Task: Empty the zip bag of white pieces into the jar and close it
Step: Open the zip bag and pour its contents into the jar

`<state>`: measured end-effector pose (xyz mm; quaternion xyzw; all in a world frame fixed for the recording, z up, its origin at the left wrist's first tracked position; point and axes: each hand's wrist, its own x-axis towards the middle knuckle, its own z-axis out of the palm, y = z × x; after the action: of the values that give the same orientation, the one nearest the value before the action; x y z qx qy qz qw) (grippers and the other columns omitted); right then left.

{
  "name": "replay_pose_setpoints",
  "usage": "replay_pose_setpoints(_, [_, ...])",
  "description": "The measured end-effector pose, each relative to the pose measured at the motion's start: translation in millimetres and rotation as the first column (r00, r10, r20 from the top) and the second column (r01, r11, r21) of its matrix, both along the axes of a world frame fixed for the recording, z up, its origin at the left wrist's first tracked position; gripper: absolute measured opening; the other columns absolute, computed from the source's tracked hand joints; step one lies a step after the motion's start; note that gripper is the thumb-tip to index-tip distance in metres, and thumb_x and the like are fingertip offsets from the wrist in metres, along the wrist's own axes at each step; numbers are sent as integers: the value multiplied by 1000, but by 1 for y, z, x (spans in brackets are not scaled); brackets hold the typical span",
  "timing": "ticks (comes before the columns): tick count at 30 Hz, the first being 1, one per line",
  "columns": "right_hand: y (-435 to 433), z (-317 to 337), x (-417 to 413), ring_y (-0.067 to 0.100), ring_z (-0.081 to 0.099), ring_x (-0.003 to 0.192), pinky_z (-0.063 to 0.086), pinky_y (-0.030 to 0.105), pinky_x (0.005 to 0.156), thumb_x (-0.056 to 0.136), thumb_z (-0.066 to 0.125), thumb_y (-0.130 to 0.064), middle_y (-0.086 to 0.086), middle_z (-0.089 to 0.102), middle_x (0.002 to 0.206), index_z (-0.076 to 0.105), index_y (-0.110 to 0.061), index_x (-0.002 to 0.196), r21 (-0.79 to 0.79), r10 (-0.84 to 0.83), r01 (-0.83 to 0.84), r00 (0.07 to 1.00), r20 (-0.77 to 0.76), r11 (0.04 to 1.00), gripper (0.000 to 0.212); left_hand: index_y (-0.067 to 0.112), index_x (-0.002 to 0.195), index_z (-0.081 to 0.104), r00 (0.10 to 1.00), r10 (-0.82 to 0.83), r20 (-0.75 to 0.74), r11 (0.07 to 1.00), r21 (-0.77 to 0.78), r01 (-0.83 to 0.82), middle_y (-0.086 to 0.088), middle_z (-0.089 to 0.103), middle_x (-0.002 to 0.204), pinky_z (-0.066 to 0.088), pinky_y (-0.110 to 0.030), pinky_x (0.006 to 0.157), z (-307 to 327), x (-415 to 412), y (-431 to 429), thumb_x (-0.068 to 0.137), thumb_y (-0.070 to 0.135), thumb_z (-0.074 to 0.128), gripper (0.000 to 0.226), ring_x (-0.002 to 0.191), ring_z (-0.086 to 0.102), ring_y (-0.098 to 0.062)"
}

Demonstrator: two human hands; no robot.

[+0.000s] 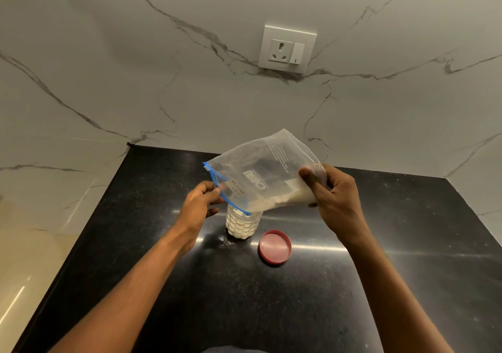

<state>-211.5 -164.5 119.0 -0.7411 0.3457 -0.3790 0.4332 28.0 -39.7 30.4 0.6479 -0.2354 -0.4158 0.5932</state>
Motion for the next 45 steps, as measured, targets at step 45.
replay_pose_setpoints(45, [19,4,-7,17,75,110,62,35,96,88,80,-12,6,76,119,68,-10,128,155,-52,34,992,113,987,42,24,115,71,996,3,-87,1000,0,-3,-3,76,120,48,-42,99,8,-6,0,106,27,58,16,114,68,-22])
